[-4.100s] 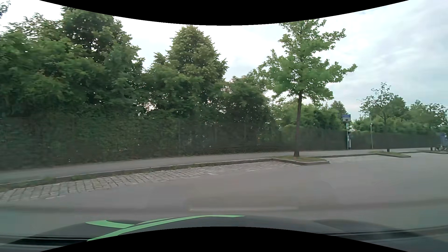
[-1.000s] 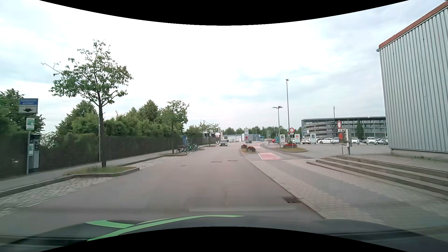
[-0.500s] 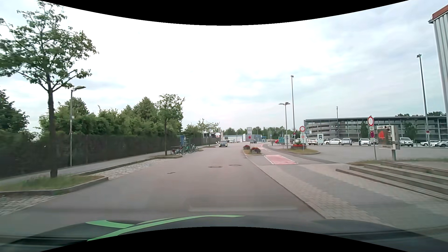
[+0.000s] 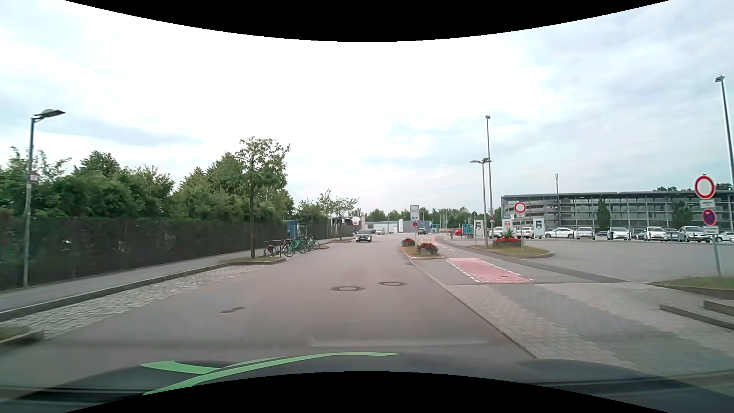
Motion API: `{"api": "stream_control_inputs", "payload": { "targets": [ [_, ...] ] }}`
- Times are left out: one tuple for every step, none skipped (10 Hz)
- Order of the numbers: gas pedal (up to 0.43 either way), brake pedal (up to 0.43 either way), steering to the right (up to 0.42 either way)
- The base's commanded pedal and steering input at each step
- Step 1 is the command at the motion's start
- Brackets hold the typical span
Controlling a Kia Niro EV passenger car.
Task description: Follow the waypoints while adhering to traffic rules and regulations
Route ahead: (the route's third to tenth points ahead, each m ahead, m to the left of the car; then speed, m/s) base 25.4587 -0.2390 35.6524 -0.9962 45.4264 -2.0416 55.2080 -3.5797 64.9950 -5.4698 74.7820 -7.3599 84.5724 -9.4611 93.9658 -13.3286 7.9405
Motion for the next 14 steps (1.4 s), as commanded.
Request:
{"api": "stream_control_inputs", "payload": {
  "targets": [
    [0.209,0.0,0.005],
    [0.209,0.0,0.008],
    [0.209,0.0,0.008],
    [0.209,0.0,0.008],
    [0.209,0.0,0.008],
    [0.209,0.0,0.008],
    [0.209,0.0,0.009],
    [0.209,0.0,0.009],
    [0.209,0.0,0.009],
    [0.209,0.0,0.009],
    [0.209,0.0,0.011],
    [0.197,0.0,0.012],
    [0.197,0.0,0.014],
    [0.197,0.0,0.015]
  ]
}}
